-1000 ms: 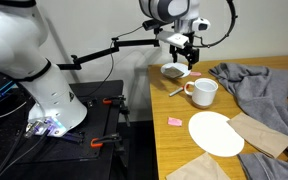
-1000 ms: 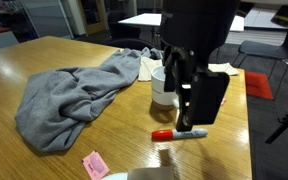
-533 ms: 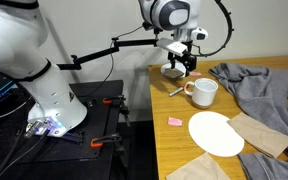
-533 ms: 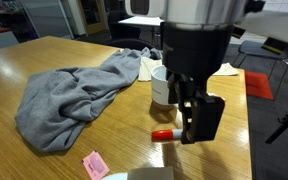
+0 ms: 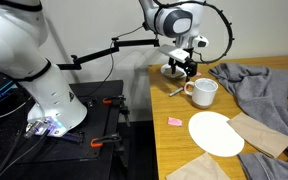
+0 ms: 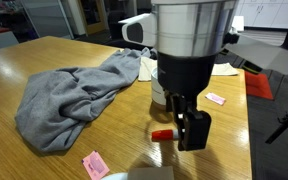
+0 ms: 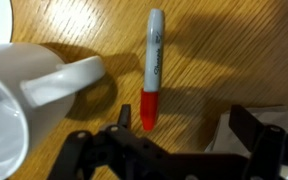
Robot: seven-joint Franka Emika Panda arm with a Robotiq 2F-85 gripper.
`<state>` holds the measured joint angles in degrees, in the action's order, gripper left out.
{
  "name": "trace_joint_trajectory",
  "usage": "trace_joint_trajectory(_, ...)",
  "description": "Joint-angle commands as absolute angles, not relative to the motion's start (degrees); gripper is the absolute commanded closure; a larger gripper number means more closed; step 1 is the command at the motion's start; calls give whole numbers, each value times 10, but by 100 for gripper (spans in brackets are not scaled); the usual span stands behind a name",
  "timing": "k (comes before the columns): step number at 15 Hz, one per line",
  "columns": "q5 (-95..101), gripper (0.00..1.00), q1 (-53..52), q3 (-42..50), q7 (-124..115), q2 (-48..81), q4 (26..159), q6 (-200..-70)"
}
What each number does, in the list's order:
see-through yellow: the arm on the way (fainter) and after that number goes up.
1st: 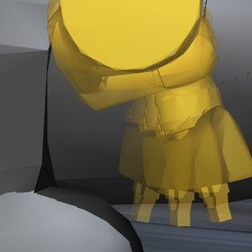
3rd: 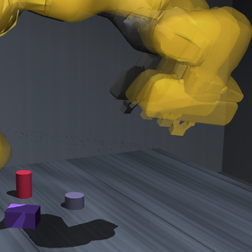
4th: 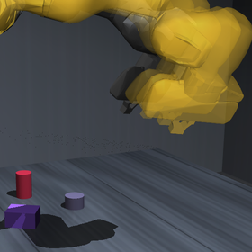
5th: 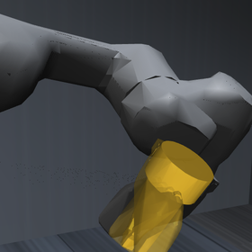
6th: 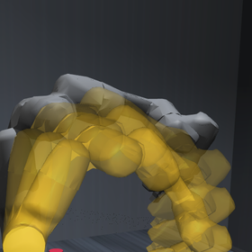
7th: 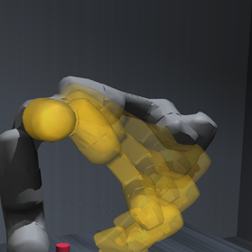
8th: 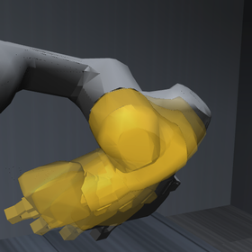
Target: Put the red marker inside the white mug
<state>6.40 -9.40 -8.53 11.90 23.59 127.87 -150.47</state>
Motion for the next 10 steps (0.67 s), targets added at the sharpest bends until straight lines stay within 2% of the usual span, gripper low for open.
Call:
trace_joint_trajectory(1, 84, 0, -93, -79, 118, 260, 1255, -1510)
trace_joint_trajectory(10, 105, 0, -97, -71, 117, 301, 1220, -1507)
